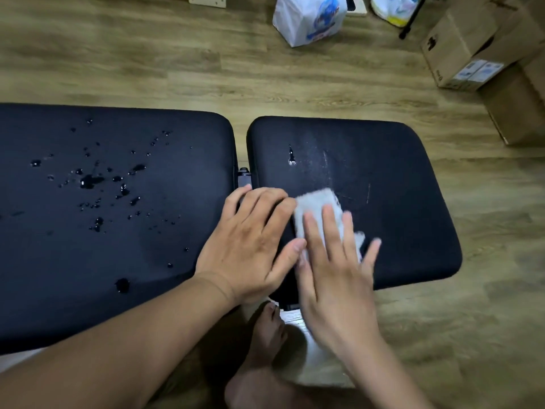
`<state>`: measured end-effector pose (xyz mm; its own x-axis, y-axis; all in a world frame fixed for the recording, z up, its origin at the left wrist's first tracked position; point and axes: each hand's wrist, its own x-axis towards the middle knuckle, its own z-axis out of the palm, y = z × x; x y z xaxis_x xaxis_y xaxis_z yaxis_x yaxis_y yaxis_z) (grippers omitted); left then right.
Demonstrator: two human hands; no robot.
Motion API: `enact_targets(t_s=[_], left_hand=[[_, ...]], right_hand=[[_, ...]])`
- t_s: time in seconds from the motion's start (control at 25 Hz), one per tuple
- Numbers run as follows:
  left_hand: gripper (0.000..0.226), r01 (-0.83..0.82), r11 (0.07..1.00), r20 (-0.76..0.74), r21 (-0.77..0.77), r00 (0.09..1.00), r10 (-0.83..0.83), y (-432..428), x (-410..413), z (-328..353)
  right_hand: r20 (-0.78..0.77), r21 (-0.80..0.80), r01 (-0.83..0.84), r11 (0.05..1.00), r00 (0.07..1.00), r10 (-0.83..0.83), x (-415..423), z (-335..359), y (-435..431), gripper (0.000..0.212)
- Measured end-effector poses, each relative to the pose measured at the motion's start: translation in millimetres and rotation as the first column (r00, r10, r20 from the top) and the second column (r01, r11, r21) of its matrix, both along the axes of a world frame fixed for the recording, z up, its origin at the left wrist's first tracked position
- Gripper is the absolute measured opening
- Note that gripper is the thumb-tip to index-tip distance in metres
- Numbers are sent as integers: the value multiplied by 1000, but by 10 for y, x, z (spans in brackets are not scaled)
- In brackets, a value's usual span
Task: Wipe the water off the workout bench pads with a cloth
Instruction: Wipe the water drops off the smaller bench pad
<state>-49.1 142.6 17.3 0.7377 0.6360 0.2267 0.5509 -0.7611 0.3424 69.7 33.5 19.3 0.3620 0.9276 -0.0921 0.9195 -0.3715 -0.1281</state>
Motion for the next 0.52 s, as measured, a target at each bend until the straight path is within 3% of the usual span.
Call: enact_targets(t_s=[0.16, 0.32, 0.52], left_hand=[[51, 2, 1000, 12, -12, 1000, -2, 6, -3, -8], [48, -20, 1000, 64, -21, 998, 22, 5, -13, 13], [61, -116, 992, 97, -40, 988, 120, 0, 15, -17]], right_hand=[[-23, -56, 7, 998, 1000, -8, -192, -43, -198, 61], [63, -122, -92, 988, 993, 100, 9, -34, 709, 62], [25, -153, -74, 985, 997, 79, 165, -42, 1785, 57]])
